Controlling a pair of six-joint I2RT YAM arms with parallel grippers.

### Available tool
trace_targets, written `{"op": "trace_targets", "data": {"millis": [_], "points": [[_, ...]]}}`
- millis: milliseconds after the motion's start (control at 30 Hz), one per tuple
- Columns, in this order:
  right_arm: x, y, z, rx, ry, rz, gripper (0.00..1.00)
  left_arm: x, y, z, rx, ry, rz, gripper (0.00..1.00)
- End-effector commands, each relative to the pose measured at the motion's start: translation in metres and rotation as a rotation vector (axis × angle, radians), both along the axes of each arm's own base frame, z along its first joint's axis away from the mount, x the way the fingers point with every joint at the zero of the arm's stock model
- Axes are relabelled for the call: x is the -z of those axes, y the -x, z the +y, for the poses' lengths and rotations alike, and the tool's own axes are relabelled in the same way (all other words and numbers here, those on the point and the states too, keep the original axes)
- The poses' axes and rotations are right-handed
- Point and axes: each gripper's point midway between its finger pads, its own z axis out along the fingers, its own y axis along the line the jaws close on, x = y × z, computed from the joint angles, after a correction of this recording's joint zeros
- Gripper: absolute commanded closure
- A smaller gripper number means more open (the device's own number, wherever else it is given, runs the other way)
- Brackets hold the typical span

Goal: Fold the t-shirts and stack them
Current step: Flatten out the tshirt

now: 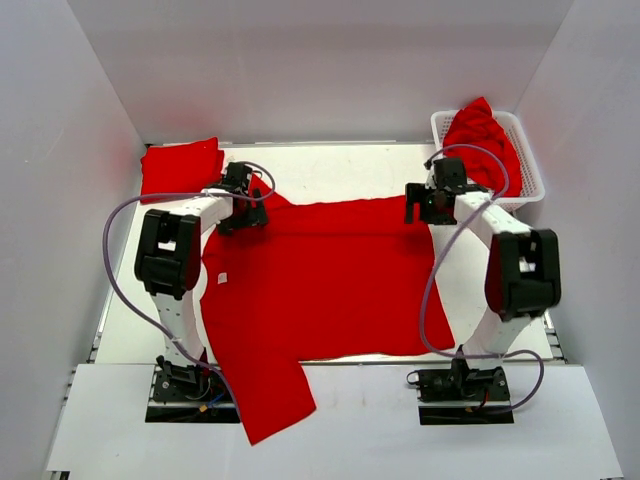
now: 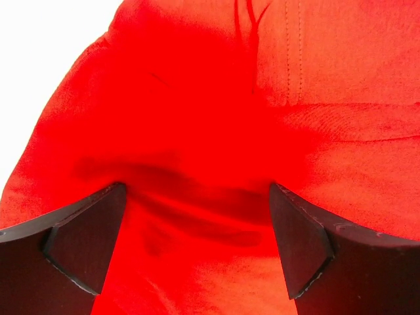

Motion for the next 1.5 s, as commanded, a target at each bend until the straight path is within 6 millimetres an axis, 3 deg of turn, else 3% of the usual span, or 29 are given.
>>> {"op": "trace_targets", "data": {"millis": [0, 100, 200, 367, 533, 567, 633, 667, 700, 733, 767, 800, 833, 867, 900, 933, 967, 1000, 1033, 1067, 1100, 1133, 1167, 1233, 1300, 1333, 1367, 1400, 1467], "points": [[-0.035, 0.000, 0.020, -0.133, -0.052, -0.128, 0.10, 0.024, 0.002, -0.005, 0.040, 0.032, 0.060, 0.00], [-0.033, 0.011, 0.030, -0.160, -0.084, -0.107, 0.10, 0.020, -0.004, -0.009, 0.055, 0.041, 0.056, 0.00], [-0.013, 0.029, 0.038, -0.163, -0.100, -0.030, 0.10, 0.016, -0.009, -0.015, 0.086, 0.065, 0.038, 0.00], [0.011, 0.038, 0.048, -0.159, -0.118, 0.044, 0.10, 0.027, -0.012, -0.019, 0.103, 0.077, 0.064, 0.00], [0.022, 0.025, 0.045, -0.095, -0.085, 0.076, 0.10, 0.030, -0.023, -0.024, 0.146, 0.080, 0.066, 0.00], [0.024, 0.016, 0.038, -0.038, -0.063, 0.072, 0.10, 0.024, -0.034, -0.025, 0.159, 0.077, 0.041, 0.00], [0.030, 0.004, 0.037, -0.013, -0.045, 0.088, 0.10, 0.035, -0.041, -0.029, 0.201, 0.076, 0.059, 0.00], [0.034, 0.002, 0.028, 0.019, 0.001, 0.097, 0.10, 0.026, -0.057, -0.031, 0.215, 0.073, 0.030, 0.00], [0.042, -0.001, 0.028, 0.024, 0.007, 0.116, 0.10, 0.028, -0.060, -0.034, 0.227, 0.077, 0.046, 0.00], [0.038, -0.019, 0.030, 0.034, 0.008, 0.094, 0.10, 0.032, -0.076, -0.036, 0.237, 0.072, 0.040, 0.00], [0.042, -0.019, 0.029, 0.040, 0.014, 0.114, 0.10, 0.036, -0.082, -0.037, 0.250, 0.065, 0.047, 0.00], [0.064, -0.018, 0.027, 0.046, 0.028, 0.167, 0.10, 0.041, -0.083, -0.039, 0.254, 0.071, 0.071, 0.00], [0.046, -0.046, 0.028, 0.057, 0.026, 0.104, 0.10, 0.027, -0.106, -0.043, 0.270, 0.068, 0.018, 0.00], [0.048, -0.049, 0.029, 0.060, 0.032, 0.116, 0.10, 0.048, -0.108, -0.045, 0.288, 0.068, 0.052, 0.00], [0.062, -0.061, 0.024, 0.076, 0.052, 0.137, 0.10, 0.049, -0.115, -0.049, 0.304, 0.079, 0.046, 0.00], [0.053, -0.077, 0.024, 0.087, 0.050, 0.114, 0.10, 0.037, -0.132, -0.054, 0.310, 0.090, -0.004, 0.00], [0.040, -0.095, 0.024, 0.088, 0.048, 0.071, 0.10, 0.037, -0.138, -0.057, 0.326, 0.096, -0.015, 0.00], [0.052, -0.097, 0.017, 0.106, 0.062, 0.100, 0.10, 0.045, -0.142, -0.058, 0.343, 0.122, -0.020, 0.00], [0.062, -0.103, 0.014, 0.107, 0.062, 0.110, 0.10, 0.036, -0.156, -0.063, 0.354, 0.135, -0.079, 0.00], [0.048, -0.130, 0.013, 0.104, 0.049, 0.048, 0.10, 0.033, -0.162, -0.066, 0.362, 0.147, -0.109, 0.00], [0.046, -0.135, 0.017, 0.086, 0.021, 0.042, 0.10, 0.028, -0.168, -0.073, 0.381, 0.174, -0.142, 0.00], [0.060, -0.140, 0.013, 0.053, 0.034, 0.054, 0.10, 0.028, -0.172, -0.076, 0.389, 0.184, -0.164, 0.00], [0.038, -0.161, 0.019, 0.034, 0.011, -0.018, 0.10, 0.017, -0.184, -0.078, 0.393, 0.184, -0.224, 0.00], [0.026, -0.178, 0.022, -0.015, -0.002, -0.078, 0.10, 0.000, -0.196, -0.083, 0.404, 0.192, -0.284, 0.00], [0.020, -0.189, 0.021, -0.036, 0.005, -0.116, 0.10, -0.018, -0.208, -0.081, 0.398, 0.203, -0.336, 0.00], [0.013, -0.190, 0.032, -0.110, -0.022, -0.142, 0.10, -0.019, -0.210, -0.081, 0.398, 0.203, -0.345, 0.00], [-0.001, -0.194, 0.034, -0.130, -0.021, -0.178, 0.10, -0.031, -0.213, -0.082, 0.400, 0.203, -0.371, 0.00], [-0.001, -0.190, 0.035, -0.136, -0.022, -0.174, 0.10, -0.052, -0.217, -0.082, 0.404, 0.202, -0.414, 0.00], [-0.029, -0.192, 0.040, -0.206, 0.000, -0.240, 0.10, -0.071, -0.218, -0.083, 0.406, 0.202, -0.445, 0.00]]}}
